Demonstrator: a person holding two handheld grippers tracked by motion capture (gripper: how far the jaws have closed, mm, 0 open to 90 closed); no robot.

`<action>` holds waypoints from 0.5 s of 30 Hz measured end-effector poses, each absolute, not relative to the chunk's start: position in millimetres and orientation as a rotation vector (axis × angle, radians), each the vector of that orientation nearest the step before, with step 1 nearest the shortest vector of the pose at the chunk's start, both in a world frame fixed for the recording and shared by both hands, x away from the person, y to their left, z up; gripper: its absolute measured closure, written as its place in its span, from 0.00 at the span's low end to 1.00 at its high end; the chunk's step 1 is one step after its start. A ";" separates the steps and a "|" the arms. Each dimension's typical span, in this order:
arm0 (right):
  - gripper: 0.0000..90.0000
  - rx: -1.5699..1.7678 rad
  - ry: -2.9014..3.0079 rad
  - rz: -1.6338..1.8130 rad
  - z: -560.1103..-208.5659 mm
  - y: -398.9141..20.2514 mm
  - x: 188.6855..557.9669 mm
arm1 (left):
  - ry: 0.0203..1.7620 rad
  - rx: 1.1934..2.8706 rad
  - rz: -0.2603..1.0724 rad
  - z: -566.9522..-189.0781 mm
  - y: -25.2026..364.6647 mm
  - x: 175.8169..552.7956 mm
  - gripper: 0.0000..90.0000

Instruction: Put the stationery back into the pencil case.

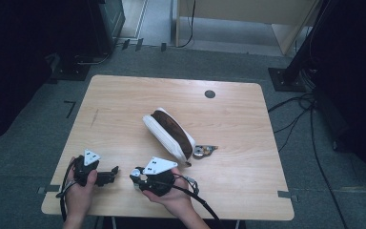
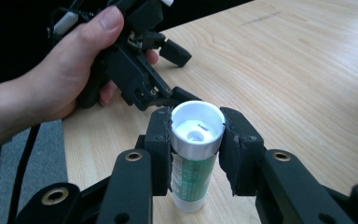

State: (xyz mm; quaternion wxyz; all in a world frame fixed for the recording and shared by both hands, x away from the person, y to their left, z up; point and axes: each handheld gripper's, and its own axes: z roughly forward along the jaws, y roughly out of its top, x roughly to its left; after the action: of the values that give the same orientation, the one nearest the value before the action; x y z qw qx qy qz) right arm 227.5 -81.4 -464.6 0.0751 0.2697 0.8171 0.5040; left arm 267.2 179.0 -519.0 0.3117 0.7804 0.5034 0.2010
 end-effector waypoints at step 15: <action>0.74 0.832 2.387 1.534 -445.4 -99.5 233.8 | 1.329 2.060 0.532 -519.0 178.8 267.2 0.02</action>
State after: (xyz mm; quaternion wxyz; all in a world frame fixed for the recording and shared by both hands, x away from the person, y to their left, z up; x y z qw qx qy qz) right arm 233.8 -99.5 -445.4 0.0922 0.2802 0.8038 0.5166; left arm 267.2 178.8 -519.0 0.3114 0.7804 0.5035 0.2014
